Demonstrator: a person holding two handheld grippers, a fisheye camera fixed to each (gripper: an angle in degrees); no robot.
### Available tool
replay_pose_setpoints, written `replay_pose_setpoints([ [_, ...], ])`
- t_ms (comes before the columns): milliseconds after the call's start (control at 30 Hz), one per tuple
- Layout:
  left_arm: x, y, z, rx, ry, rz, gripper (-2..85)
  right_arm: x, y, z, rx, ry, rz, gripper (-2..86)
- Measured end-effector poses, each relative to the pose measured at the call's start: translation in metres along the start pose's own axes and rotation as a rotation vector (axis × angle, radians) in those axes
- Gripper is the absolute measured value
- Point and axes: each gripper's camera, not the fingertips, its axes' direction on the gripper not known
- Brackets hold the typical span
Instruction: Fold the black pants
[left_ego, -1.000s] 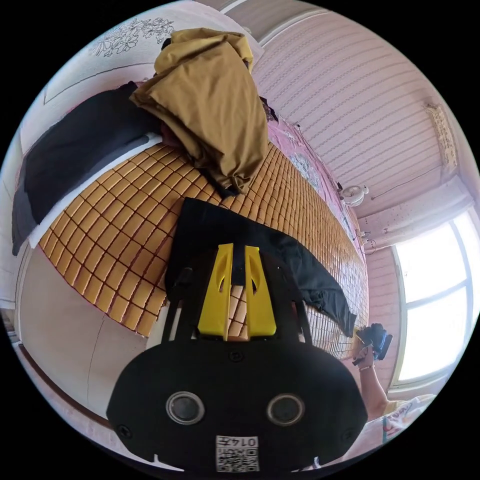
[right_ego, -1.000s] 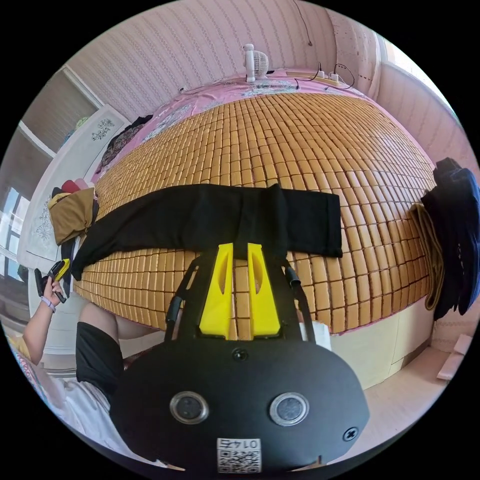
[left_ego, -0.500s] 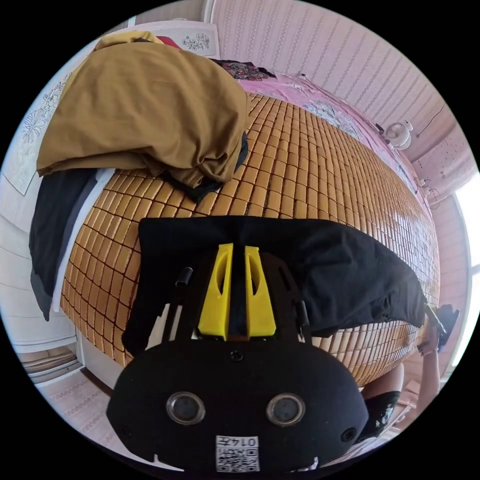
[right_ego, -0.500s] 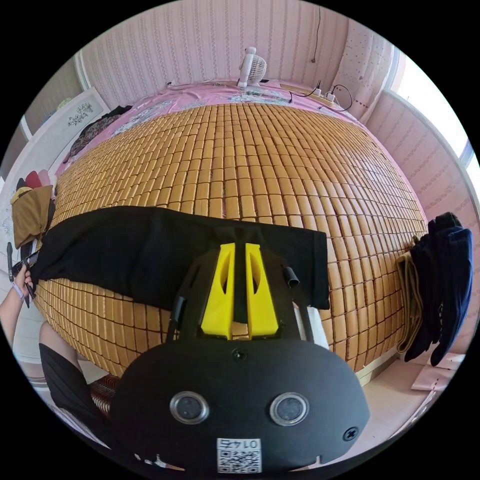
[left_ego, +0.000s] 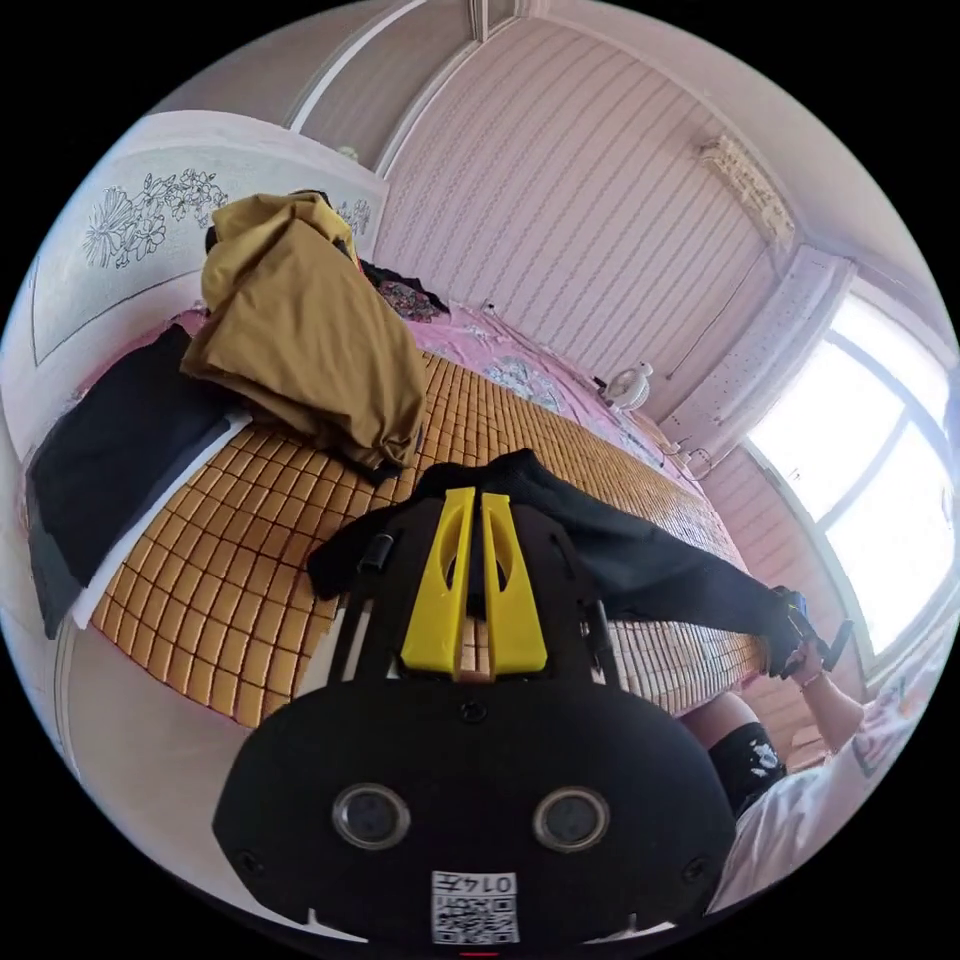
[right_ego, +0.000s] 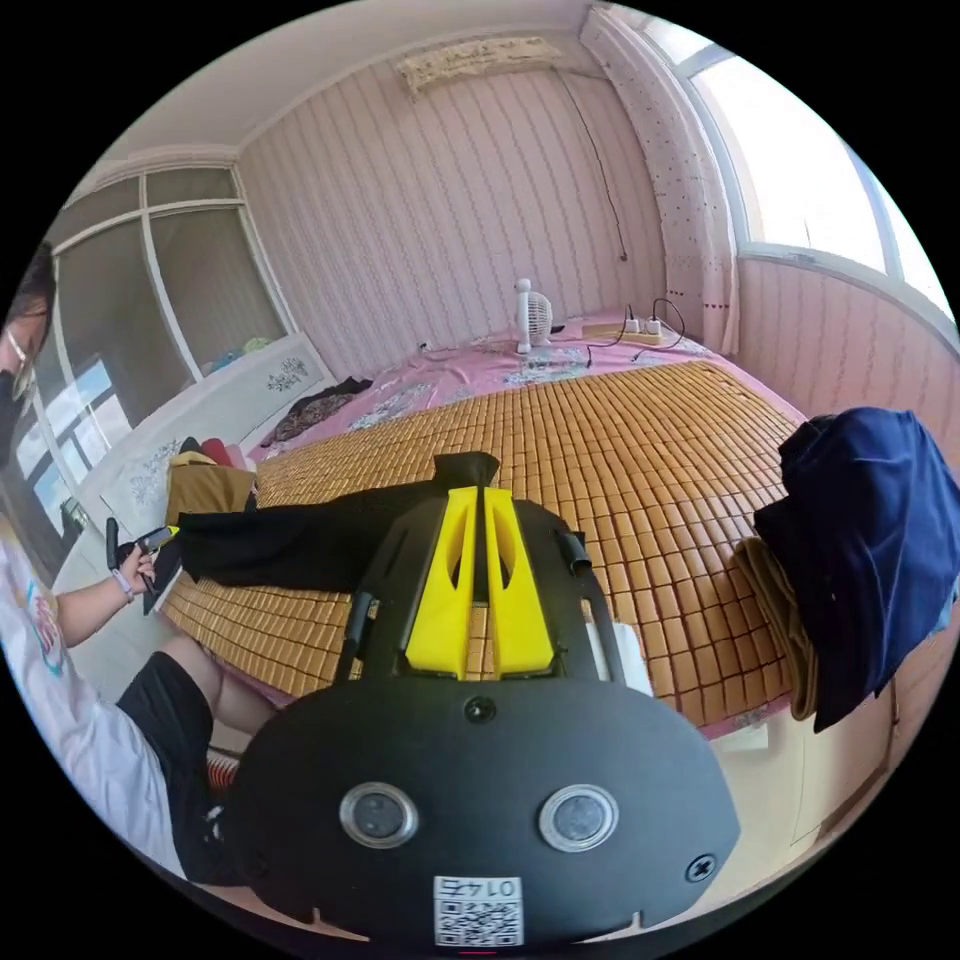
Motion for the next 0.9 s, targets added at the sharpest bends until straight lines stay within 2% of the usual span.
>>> replay_pose_setpoints([
  [133,-0.037,0.07,-0.043,0.001,-0.065,-0.196,-0.9,-0.009,0.054,-0.005,-0.099,0.106,-0.029,-0.2],
  [200,-0.054,0.095,-0.051,-0.046,-0.12,-0.305,-0.9,-0.01,0.082,0.008,-0.24,0.155,0.032,0.3],
  [367,-0.083,0.121,-0.077,-0.006,-0.208,-0.472,-0.8,-0.017,0.095,0.029,-0.3,0.172,0.103,1.2],
  [500,-0.07,0.102,-0.08,-0.046,-0.224,-0.308,0.3,-0.03,0.073,0.048,-0.277,0.198,0.076,2.3],
  [567,-0.055,0.09,-0.07,-0.101,-0.241,-0.191,3.7,-0.041,0.061,0.058,-0.249,0.223,0.044,3.0],
  [633,-0.041,0.078,-0.053,-0.158,-0.312,-0.177,6.7,-0.056,0.048,0.074,-0.233,0.218,-0.004,3.8],
  [767,-0.027,0.066,-0.027,-0.183,-0.287,-0.106,8.5,-0.109,0.022,0.131,-0.268,0.11,-0.126,5.2],
  [900,-0.014,0.07,0.011,-0.315,-0.316,0.099,10.7,-0.188,0.001,0.195,-0.298,-0.101,-0.284,5.4],
])
